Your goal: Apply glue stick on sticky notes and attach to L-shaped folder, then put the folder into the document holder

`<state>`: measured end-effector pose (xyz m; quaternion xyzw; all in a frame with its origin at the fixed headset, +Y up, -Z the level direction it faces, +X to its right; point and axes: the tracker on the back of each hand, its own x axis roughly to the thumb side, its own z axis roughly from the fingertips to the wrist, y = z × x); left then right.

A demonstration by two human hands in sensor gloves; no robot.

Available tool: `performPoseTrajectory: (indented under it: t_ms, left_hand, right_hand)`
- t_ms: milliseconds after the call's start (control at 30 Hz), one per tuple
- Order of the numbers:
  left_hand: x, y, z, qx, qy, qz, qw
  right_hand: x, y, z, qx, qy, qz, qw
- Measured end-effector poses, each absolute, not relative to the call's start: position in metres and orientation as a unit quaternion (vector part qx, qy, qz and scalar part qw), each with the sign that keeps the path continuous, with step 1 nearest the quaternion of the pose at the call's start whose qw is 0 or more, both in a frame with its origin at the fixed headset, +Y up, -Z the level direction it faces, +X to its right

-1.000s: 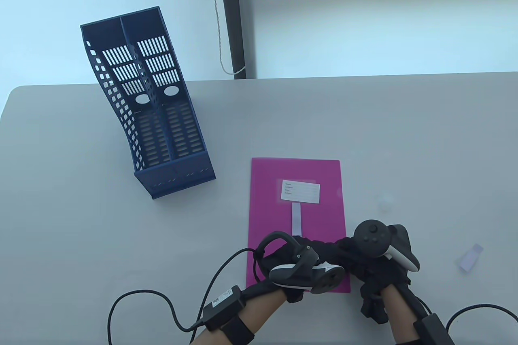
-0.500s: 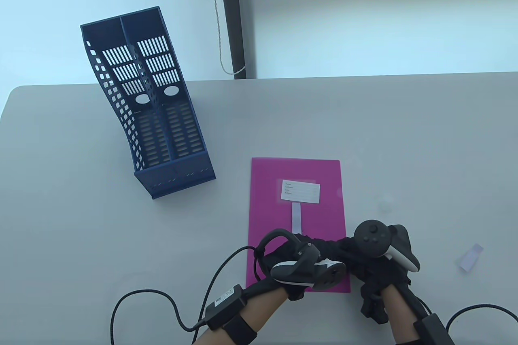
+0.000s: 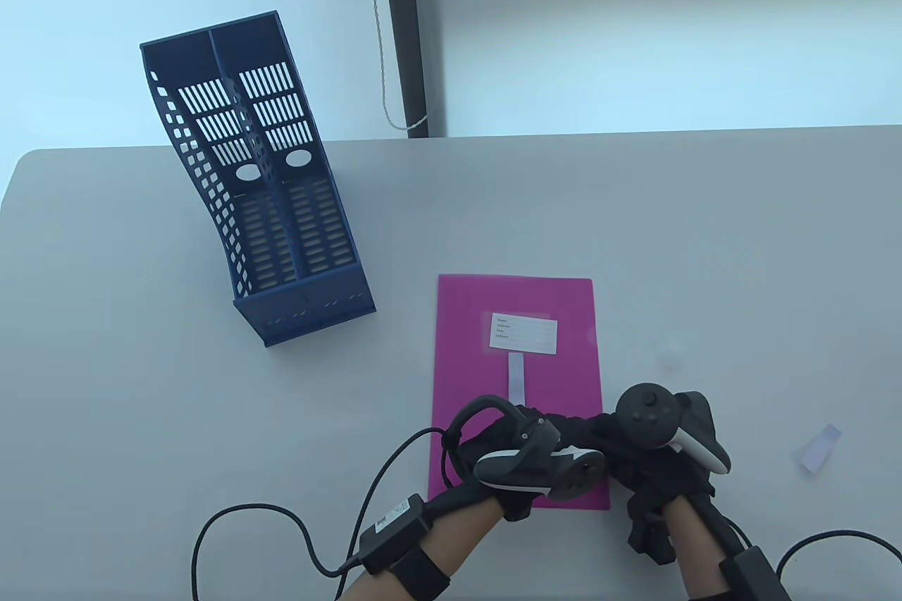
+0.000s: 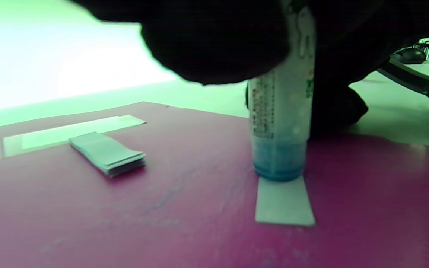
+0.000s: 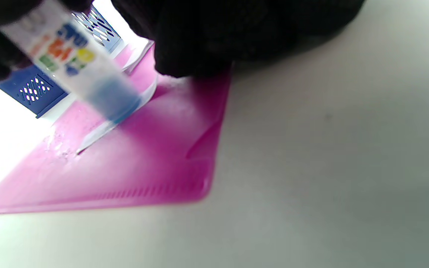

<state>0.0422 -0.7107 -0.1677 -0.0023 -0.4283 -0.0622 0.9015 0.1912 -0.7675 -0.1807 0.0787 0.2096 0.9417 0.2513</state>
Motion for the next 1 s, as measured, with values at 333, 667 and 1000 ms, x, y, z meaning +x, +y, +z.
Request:
performPoseTrajectory:
  t_ms: [333, 667, 1000]
  left_hand:
    - [0.023, -0.705, -0.166, -0.033, -0.43, -0.09, 0.898]
    - [-0.008, -0.702, -0.162, -0.027, -0.424, -0.038, 0.904]
    - [-0.087, -0.712, -0.189, -0.057, -0.351, 0.29, 0.888]
  right_hand:
    - [0.191, -0.768, -0.181, 0.08, 0.209, 0.942, 0.25]
    - [0.192, -0.768, -0.181, 0.079, 0.208, 0.942, 0.25]
    - [0.182, -0.762, -0.177, 0.08, 0.182, 0.961, 0.194]
